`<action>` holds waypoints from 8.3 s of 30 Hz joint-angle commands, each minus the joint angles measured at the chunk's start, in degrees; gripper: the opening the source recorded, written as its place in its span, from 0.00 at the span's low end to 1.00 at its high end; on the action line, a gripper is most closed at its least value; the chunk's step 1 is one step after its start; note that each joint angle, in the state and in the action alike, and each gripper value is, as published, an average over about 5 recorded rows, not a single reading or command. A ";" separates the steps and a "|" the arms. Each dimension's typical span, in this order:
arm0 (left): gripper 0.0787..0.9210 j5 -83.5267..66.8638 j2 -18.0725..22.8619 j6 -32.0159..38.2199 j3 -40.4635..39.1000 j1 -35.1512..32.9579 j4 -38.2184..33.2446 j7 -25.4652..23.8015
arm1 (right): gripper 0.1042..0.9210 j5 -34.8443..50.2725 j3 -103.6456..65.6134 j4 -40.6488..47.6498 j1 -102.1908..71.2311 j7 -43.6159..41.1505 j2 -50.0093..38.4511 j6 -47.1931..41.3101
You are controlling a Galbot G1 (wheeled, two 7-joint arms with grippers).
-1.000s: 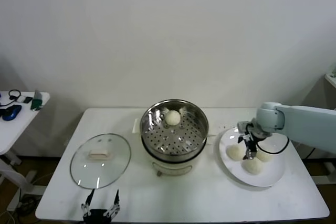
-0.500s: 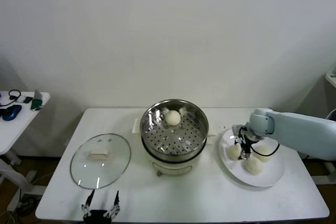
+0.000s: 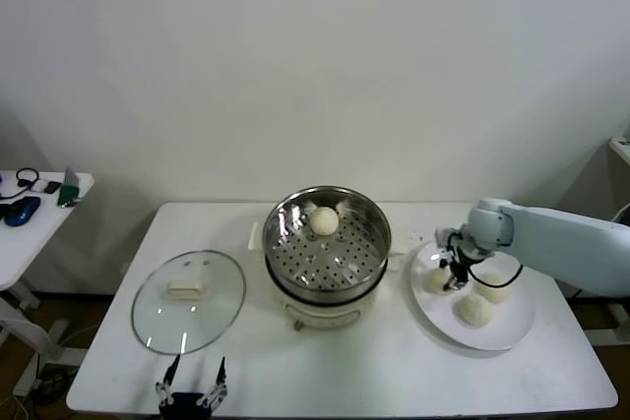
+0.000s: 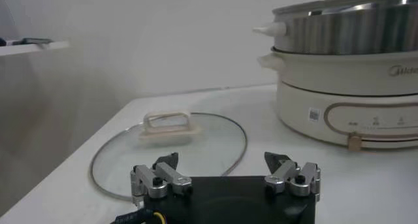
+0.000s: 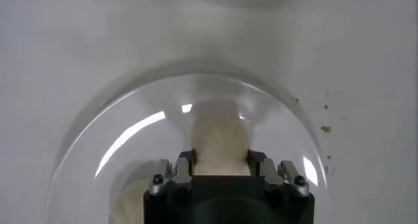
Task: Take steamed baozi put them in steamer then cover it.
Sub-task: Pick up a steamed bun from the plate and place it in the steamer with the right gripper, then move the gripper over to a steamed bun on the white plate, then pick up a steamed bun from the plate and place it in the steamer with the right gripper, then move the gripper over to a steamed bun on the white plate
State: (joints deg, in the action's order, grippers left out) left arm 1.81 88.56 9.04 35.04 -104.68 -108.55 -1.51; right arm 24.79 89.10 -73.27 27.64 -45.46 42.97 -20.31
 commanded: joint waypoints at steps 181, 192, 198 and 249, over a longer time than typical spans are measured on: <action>0.88 2.08 1.35 -0.26 -0.10 0.73 0.04 -0.19 | 0.66 -31.55 5.38 -11.88 10.38 -0.54 29.73 34.03; 0.88 2.18 1.31 -0.25 -0.30 0.57 0.05 -0.17 | 0.68 -28.33 5.39 -10.44 11.65 -1.57 30.73 34.92; 0.88 2.25 1.25 -0.16 -0.16 0.21 -0.35 -0.17 | 0.84 -21.09 5.52 -10.33 19.09 -3.78 28.55 37.81; 0.88 1.31 2.02 -0.25 0.42 -0.03 -1.51 -0.39 | 0.88 -17.55 -15.80 15.06 -16.98 -8.69 -6.86 15.86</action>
State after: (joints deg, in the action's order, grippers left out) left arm 3.15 90.67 8.65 35.39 -104.51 -110.19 -1.95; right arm 9.26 81.91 -63.01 20.75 -55.03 34.47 -3.45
